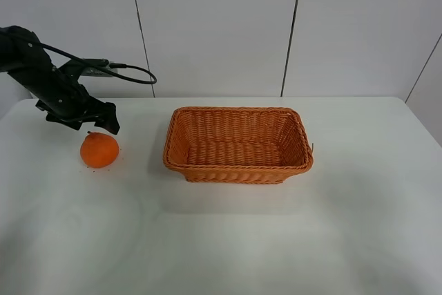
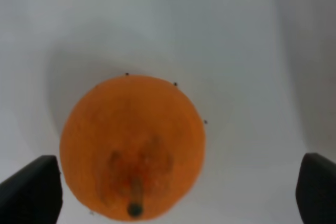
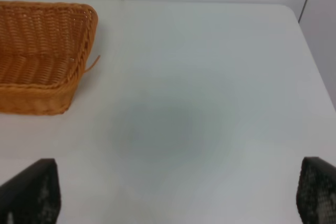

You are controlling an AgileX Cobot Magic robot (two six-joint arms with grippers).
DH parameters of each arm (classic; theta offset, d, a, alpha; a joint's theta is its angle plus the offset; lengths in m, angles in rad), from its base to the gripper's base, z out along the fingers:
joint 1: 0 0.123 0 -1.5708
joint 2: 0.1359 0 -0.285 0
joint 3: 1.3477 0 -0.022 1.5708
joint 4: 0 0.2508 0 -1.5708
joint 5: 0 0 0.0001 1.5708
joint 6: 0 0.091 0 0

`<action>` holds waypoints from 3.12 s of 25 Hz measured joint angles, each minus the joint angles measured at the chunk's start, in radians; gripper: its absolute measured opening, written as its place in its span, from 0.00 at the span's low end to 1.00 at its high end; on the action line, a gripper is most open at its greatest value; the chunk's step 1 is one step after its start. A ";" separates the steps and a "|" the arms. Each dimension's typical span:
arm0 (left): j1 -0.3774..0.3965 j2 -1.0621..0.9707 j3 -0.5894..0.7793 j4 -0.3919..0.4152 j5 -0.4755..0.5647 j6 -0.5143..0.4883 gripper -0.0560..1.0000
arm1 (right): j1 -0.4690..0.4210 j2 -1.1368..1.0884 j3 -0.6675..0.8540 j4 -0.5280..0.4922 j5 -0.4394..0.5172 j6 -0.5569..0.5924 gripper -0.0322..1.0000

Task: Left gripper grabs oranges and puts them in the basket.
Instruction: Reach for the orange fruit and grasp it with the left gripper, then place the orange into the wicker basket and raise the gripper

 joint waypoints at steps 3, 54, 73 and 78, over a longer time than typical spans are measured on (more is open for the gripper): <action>0.000 0.041 -0.010 0.020 -0.002 0.000 1.00 | 0.000 0.000 0.000 0.000 0.000 0.000 0.70; -0.188 -0.326 -0.030 0.052 0.166 0.016 0.20 | 0.000 0.000 0.000 0.000 0.000 0.000 0.70; -0.592 0.176 -0.530 0.050 0.211 -0.085 0.20 | 0.000 0.000 0.000 0.000 0.000 0.000 0.70; -0.596 0.293 -0.609 0.030 0.239 -0.094 0.20 | 0.000 0.000 0.000 0.000 0.000 0.000 0.70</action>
